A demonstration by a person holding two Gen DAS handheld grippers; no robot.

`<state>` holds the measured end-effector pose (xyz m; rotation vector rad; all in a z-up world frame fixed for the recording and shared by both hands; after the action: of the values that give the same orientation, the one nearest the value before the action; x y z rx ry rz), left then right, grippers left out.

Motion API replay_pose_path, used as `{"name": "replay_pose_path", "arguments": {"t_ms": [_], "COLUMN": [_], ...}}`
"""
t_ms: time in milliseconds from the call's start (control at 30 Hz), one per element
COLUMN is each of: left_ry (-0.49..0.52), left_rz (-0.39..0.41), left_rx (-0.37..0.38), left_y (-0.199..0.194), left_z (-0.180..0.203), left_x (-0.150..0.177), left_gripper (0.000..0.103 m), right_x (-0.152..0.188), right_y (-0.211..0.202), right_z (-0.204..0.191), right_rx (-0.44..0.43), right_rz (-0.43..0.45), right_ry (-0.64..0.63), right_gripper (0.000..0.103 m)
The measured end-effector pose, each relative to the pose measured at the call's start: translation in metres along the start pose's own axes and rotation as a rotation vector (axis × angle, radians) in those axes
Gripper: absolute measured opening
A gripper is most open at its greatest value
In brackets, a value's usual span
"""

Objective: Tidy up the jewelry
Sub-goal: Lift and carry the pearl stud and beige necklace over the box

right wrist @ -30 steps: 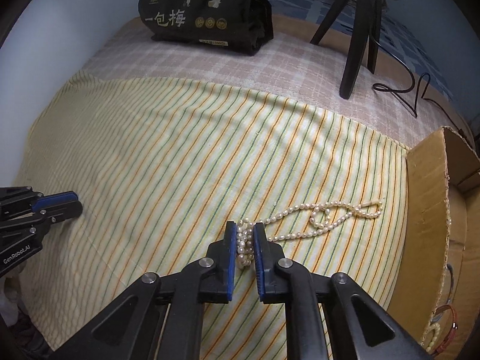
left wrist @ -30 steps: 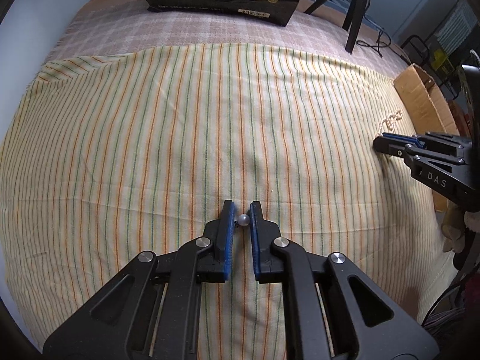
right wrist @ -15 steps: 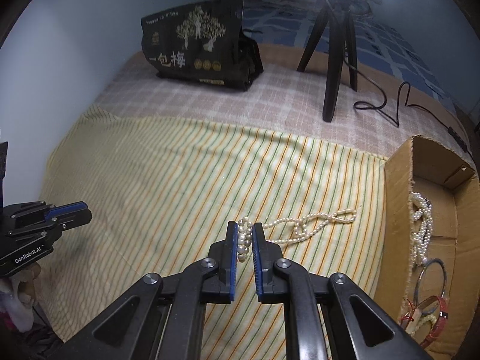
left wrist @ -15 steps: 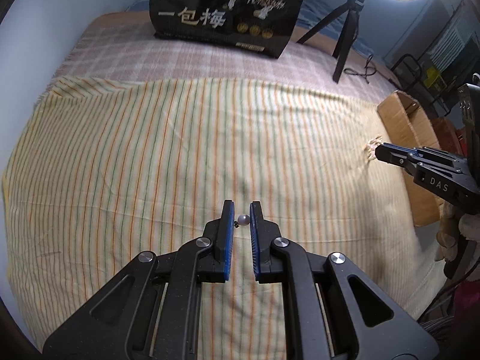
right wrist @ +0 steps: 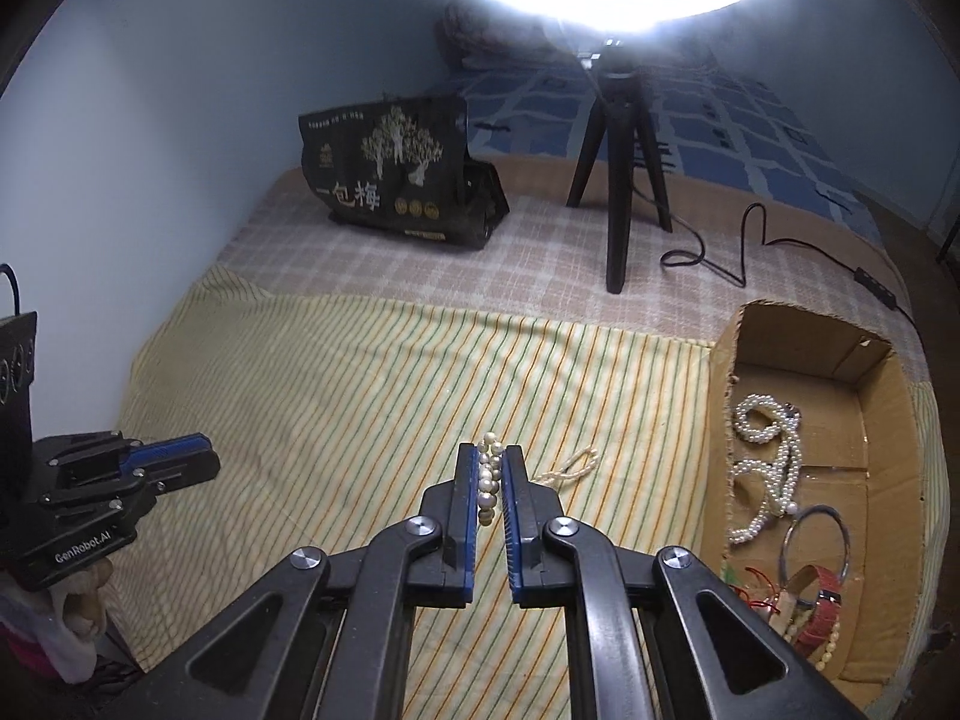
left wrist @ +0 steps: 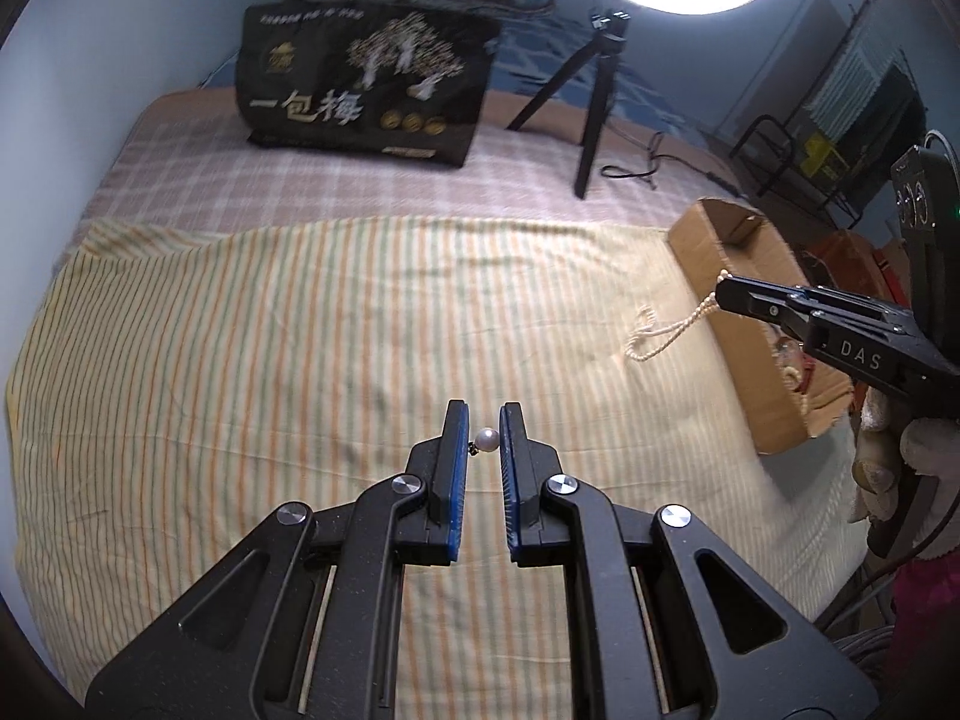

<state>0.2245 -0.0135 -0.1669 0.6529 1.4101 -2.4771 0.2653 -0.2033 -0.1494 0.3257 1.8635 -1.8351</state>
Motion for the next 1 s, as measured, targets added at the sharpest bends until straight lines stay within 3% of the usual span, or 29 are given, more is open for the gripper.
{"name": "replay_pose_path", "arguments": {"t_ms": [467,1000], "left_ry": [0.067,0.19], "left_rz": [0.051,0.075], "left_rx": [0.052,0.128], "left_y": [-0.008,0.009], "left_z": [0.054,0.15], "left_x": [-0.014,-0.035], "left_gripper": [0.008,0.008], "right_x": [-0.016,-0.006], "right_y": [-0.076,-0.135], "right_z": [0.044,0.126], "right_rx": [-0.021,0.022], "right_rz": [0.142,0.234], "right_ry": [0.087,0.211], "right_gripper": [0.005,0.005]}}
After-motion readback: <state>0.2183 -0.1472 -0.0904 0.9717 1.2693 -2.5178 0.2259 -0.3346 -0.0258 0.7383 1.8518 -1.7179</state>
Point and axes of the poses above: each gripper's, at about its wrist camera, not at the fingertips, and y roughly the way its jaws point, z to its right, x to its underside, the point moved 5 cm from there along y, roughly the way its jaws point, and after that the axes turned 14 degrees about x, right-handed, at the moved point
